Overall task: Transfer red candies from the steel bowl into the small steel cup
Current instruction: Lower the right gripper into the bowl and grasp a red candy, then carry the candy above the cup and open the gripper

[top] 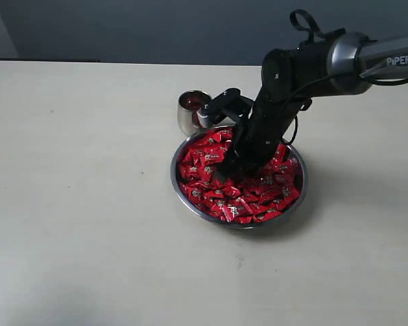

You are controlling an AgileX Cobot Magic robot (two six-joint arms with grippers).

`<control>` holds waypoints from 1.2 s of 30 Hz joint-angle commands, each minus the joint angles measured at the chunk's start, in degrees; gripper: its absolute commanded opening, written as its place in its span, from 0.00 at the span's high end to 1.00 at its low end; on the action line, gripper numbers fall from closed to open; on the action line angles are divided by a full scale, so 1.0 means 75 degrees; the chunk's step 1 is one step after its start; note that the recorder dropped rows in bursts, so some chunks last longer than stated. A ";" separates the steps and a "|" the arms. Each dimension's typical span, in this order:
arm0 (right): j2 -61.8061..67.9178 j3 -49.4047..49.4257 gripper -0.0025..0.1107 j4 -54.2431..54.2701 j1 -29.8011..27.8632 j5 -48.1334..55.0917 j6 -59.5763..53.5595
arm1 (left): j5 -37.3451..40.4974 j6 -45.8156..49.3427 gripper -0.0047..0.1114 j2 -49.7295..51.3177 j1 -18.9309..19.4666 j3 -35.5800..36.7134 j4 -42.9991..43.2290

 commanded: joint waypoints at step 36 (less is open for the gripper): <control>-0.1426 -0.0138 0.99 -0.1161 0.0005 -0.0630 0.1597 | -0.0060 -0.0011 0.96 -0.0037 -0.0036 0.0035 0.0017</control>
